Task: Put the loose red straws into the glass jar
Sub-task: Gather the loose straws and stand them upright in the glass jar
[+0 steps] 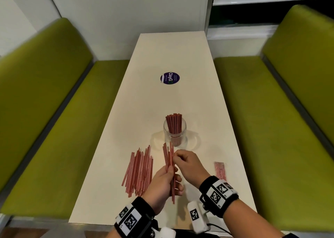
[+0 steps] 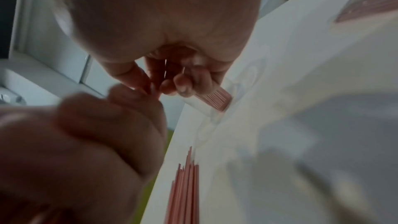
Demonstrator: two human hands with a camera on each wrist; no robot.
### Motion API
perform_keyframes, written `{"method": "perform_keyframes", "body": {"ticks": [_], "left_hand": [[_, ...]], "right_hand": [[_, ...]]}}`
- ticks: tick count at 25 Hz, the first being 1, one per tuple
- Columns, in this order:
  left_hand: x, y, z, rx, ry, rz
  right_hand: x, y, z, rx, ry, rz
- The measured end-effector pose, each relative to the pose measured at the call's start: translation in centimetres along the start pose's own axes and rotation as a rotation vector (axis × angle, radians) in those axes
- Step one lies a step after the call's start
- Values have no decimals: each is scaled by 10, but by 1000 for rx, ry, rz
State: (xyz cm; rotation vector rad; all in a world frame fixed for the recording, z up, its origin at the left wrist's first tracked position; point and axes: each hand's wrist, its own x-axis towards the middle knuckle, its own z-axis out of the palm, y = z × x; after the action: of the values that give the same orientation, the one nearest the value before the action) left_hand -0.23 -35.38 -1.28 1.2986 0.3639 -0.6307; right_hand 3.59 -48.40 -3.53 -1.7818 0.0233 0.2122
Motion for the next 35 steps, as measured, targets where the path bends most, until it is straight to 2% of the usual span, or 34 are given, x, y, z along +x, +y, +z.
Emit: {"method": "perform_keyframes", "body": {"ticks": [2, 3, 6, 8, 10, 12, 14, 16, 19, 21, 22, 25, 26, 28, 29, 30, 31, 32, 33, 35], "left_hand": [[-3, 7, 6, 94, -24, 34], [-4, 12, 11, 144, -53, 55], [-5, 27, 33, 282, -140, 87], [-2, 38, 46, 290, -140, 88], [8, 47, 51, 139, -130, 45], [17, 56, 48, -222, -72, -130], [25, 60, 46, -519, -39, -233], [28, 68, 50, -651, -32, -217], [21, 80, 61, -780, -84, -180], [21, 85, 58, -633, -39, -89], [22, 88, 54, -495, 26, 4], [19, 108, 45, -64, 182, 438], [17, 116, 45, 84, 191, 581], [16, 124, 49, 554, 157, 772], [17, 122, 52, 820, 125, 798], [21, 118, 54, 1012, 94, 769], [24, 115, 53, 1071, 61, 708], [29, 113, 50, 1038, 35, 658], [33, 113, 45, 993, 38, 646], [36, 115, 35, 998, 84, 704]], "right_hand": [[-7, -9, -6, 144, 49, 20], [-10, -13, -9, 221, 44, 77], [-6, -25, -22, 277, -92, 273], [0, -34, -31, 313, -78, 240], [6, -51, -42, 428, 64, 147], [11, -72, -52, 612, 210, 32], [11, -90, -54, 717, 251, -56], [7, -98, -41, 665, 233, -61], [1, -95, -14, 600, 261, 18], [3, -92, -13, 568, 244, 39], [5, -91, -19, 493, 214, 31], [14, -66, -37, -57, 174, 25], [14, -60, -39, -238, 160, 39], [15, -60, -32, -400, 85, 42], [15, -60, -28, -345, 45, -22], [15, -63, -24, -311, 127, -21], [19, -58, -20, -288, 151, 8], [19, -54, -21, -446, 61, -39], [21, -50, -20, -477, 41, 24], [23, -44, -28, -447, 131, 104]]}}
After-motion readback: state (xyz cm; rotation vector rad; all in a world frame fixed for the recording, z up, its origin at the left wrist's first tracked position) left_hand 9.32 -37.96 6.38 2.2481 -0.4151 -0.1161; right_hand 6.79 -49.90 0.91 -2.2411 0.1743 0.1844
